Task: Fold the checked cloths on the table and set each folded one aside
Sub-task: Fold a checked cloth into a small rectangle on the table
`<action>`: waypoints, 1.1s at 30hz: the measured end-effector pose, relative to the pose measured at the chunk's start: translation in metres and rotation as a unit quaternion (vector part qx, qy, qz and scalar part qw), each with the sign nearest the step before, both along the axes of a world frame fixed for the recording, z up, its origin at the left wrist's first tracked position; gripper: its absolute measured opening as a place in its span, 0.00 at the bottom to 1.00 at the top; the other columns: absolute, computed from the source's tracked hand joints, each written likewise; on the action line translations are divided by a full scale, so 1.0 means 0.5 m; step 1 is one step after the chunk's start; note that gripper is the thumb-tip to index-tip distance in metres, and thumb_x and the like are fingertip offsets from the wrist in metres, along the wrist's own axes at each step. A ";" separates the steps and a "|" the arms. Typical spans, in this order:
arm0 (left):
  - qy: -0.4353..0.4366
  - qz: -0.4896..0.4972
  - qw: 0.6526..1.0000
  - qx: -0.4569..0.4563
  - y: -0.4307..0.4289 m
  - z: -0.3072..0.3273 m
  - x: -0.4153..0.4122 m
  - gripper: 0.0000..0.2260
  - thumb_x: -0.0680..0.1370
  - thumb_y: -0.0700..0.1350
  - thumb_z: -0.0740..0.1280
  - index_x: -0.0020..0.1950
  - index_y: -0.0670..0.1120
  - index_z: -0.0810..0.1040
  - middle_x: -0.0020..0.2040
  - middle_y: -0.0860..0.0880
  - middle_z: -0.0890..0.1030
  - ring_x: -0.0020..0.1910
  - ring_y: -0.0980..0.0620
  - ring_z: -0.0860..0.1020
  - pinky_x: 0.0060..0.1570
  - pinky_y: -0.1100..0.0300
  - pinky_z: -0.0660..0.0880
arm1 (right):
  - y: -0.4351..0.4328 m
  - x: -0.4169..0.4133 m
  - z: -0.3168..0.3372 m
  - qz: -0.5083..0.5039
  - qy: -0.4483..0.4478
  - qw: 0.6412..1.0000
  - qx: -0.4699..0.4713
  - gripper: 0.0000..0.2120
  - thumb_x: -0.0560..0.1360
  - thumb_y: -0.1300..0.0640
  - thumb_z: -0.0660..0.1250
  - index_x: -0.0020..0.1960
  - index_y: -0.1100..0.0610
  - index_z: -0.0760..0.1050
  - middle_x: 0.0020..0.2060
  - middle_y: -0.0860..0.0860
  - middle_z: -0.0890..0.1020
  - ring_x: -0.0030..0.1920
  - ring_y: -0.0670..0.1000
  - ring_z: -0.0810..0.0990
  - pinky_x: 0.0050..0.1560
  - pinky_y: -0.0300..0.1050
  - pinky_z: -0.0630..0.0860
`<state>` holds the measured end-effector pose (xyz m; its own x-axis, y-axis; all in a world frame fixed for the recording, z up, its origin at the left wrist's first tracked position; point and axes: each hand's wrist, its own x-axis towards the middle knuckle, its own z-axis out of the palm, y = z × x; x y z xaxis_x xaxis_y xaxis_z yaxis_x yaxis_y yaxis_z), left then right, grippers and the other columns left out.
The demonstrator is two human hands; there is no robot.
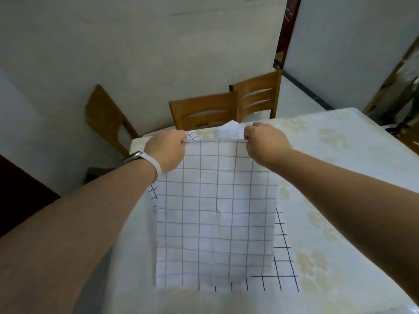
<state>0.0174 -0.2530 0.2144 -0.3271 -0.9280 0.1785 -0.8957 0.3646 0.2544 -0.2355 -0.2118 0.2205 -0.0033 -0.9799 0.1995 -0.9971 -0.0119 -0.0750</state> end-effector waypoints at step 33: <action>-0.049 -0.023 0.999 0.010 -0.100 -0.331 -0.001 0.06 0.76 0.40 0.64 0.50 0.44 0.80 0.47 0.47 0.80 0.46 0.45 0.77 0.46 0.51 0.73 | -0.093 -0.052 -0.365 0.119 -0.047 0.992 -0.016 0.06 0.63 0.69 0.69 0.39 0.62 0.77 0.33 0.56 0.77 0.31 0.60 0.75 0.29 0.45 0.70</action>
<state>0.0167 -0.3030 0.0490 -0.3844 -0.9146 0.1258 -0.8989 0.4018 0.1747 -0.2615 -0.2585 0.0378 0.2068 -0.9482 0.2412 -0.9543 -0.2498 -0.1641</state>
